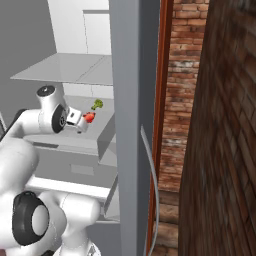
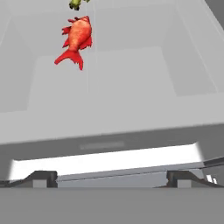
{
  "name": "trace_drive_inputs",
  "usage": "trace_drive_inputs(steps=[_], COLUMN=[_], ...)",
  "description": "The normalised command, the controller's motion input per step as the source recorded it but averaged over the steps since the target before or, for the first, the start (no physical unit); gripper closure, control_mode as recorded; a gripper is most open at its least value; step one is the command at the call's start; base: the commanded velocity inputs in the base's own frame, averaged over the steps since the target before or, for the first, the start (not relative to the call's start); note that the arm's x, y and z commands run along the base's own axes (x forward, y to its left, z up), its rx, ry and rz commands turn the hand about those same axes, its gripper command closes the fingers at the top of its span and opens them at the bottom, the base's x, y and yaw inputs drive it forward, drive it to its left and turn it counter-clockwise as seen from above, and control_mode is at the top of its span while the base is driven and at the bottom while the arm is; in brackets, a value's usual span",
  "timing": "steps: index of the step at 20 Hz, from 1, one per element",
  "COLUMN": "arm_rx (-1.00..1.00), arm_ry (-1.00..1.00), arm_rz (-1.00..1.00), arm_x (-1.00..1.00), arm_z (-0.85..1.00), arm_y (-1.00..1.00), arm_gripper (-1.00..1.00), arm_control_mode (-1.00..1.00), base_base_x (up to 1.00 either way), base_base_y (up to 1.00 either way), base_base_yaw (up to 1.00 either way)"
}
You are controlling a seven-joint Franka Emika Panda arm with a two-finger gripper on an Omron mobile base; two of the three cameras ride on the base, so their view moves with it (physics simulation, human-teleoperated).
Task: Take the fish from the fridge and place it on the digital scale on the counter by the fridge. Wait a few seconds for a reading, then move it to the plate on the dining counter.
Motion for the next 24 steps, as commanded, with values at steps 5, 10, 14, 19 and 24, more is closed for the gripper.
trace_drive_inputs(steps=[5, 10, 14, 19, 24], arm_rx=[0.0, 0.0, 0.0, 0.0, 0.0], arm_ry=[0.0, 0.0, -0.02, -0.02, 0.0], arm_rz=[-0.08, -0.07, -0.07, -0.06, -0.05], arm_x=[0.48, 0.45, 0.34, 0.29, 0.23], arm_z=[-0.01, -0.08, -0.11, -0.17, -0.3], arm_y=[0.11, 0.21, 0.17, 0.13, 0.11], arm_gripper=[-1.0, -1.0, -1.0, -1.0, -1.0], arm_control_mode=[-1.0, -1.0, -1.0, -1.0, -1.0], base_base_x=[0.0, 0.0, 0.0, 0.0, 0.0], base_base_y=[0.0, 0.0, 0.0, 0.0, 0.0], base_base_yaw=[0.0, 0.0, 0.0, 0.0, 0.0])
